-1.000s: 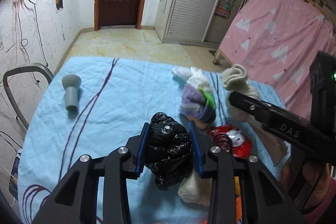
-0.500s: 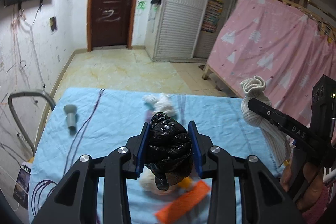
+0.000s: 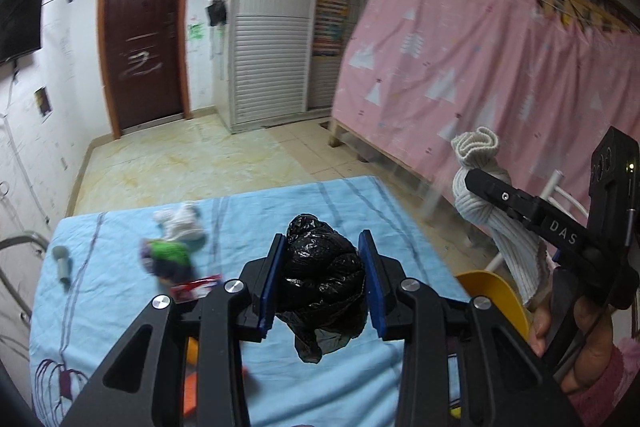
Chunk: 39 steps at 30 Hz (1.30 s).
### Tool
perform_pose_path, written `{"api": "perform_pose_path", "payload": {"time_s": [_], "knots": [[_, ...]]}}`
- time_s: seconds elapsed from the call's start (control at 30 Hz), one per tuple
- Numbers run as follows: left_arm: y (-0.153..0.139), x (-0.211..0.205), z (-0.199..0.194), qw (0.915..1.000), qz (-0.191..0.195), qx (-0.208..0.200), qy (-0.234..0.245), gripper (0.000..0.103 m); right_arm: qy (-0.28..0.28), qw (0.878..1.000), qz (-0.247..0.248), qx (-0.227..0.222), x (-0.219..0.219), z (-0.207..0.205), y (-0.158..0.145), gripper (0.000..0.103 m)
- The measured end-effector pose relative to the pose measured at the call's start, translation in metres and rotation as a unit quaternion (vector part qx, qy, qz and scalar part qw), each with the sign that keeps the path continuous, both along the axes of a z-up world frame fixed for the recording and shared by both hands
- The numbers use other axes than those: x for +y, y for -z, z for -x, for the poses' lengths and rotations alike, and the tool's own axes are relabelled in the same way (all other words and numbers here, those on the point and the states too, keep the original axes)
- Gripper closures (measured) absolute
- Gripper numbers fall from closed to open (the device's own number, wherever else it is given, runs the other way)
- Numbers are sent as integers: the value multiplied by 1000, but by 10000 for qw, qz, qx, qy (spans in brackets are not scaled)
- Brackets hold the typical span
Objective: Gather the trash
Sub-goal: 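Carry the bag and scarf to the yellow bin and release both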
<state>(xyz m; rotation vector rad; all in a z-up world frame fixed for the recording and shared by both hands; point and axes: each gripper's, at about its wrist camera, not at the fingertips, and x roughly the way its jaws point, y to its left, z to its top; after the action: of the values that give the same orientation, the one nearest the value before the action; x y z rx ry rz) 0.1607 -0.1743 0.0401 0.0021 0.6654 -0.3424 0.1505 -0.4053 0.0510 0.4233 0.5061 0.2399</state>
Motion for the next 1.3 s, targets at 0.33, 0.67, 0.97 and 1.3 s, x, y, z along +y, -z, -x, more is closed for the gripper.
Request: {"api": "perform_pose_path", "payload": {"time_s": [0.33, 0.67, 0.97, 1.3], "knots": [[5, -72, 6, 9980, -239, 52, 586, 75, 520, 9985, -170, -22, -62, 26, 12, 48], [23, -144, 5, 9913, -264, 389, 1228, 75, 987, 9949, -190, 31, -112, 50, 27, 48], [38, -199, 9, 9820, -258, 686, 1740, 75, 1316, 9911, -135, 134, -147, 70, 40, 47], [50, -237, 11, 9749, -290, 820, 2047, 75, 1511, 9878, -214, 313, -166, 82, 57, 47]]}}
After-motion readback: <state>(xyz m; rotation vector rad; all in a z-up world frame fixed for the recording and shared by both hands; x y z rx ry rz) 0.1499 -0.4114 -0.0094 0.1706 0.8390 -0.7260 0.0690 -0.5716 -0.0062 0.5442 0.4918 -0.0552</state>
